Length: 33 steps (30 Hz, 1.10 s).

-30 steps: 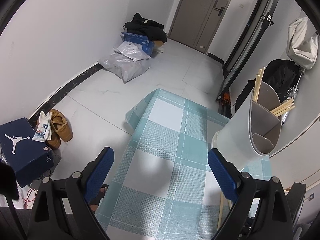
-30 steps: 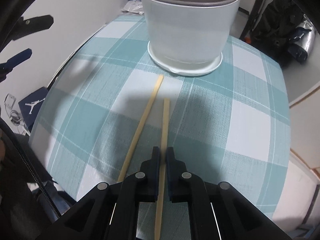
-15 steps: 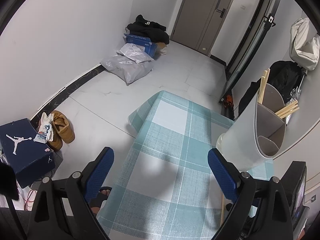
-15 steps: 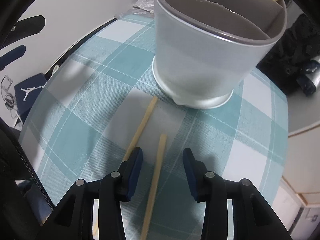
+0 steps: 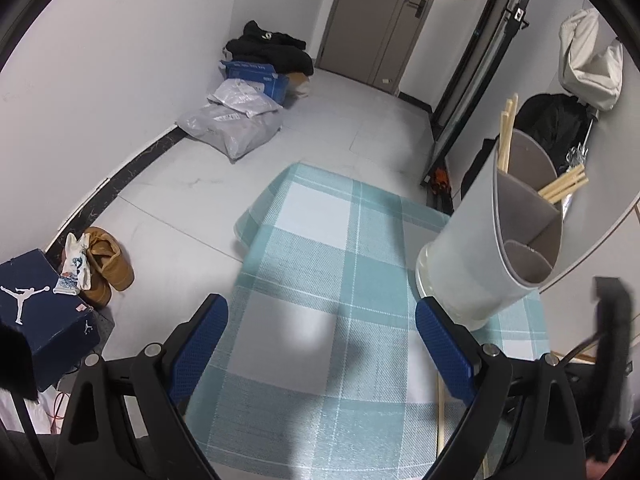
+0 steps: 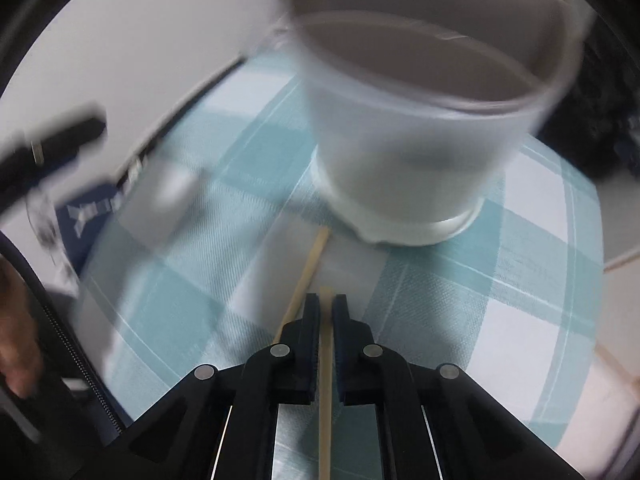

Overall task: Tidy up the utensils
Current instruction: 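Lift the chopstick with the right gripper and carry it above the holder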

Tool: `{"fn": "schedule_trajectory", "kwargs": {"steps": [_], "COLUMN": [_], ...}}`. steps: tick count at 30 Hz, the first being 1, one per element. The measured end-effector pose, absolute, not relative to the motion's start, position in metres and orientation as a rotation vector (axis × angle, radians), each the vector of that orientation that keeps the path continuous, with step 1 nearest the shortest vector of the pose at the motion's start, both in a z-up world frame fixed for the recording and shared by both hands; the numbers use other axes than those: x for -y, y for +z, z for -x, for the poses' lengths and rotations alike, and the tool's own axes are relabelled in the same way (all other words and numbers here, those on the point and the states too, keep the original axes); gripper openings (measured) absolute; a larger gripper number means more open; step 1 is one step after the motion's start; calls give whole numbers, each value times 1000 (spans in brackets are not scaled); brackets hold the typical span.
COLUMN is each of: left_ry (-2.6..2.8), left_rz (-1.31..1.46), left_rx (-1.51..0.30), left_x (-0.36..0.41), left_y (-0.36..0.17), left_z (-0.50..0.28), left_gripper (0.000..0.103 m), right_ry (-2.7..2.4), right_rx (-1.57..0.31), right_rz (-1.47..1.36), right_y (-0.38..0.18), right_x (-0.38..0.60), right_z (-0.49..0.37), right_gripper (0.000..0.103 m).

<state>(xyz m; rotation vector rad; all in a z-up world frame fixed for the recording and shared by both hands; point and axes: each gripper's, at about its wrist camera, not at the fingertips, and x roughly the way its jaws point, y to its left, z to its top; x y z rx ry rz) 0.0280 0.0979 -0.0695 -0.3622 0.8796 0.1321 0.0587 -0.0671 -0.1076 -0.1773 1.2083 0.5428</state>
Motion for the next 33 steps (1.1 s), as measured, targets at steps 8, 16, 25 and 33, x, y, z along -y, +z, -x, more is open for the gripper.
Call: {"fn": "schedule_trajectory", "kwargs": {"steps": [8, 16, 25, 33], "left_ry": [54, -20, -12, 40], "left_rz": [334, 272, 193, 108], "left_rx": [-980, -1078, -1147, -1140], "left_x": [-73, -35, -11, 2], "left_y": [-82, -94, -110, -114], "left_z": [-40, -53, -63, -67], "left_gripper": [93, 93, 81, 55], "right_ry": [516, 507, 521, 506], "right_rx": [-1125, -1069, -1028, -1004], "right_rz": [-181, -474, -537, -570], "right_y": [-81, -76, -84, -85], "right_x": [128, 183, 208, 226], "right_z": [-67, -76, -79, -81], "right_gripper": [6, 6, 6, 6]}}
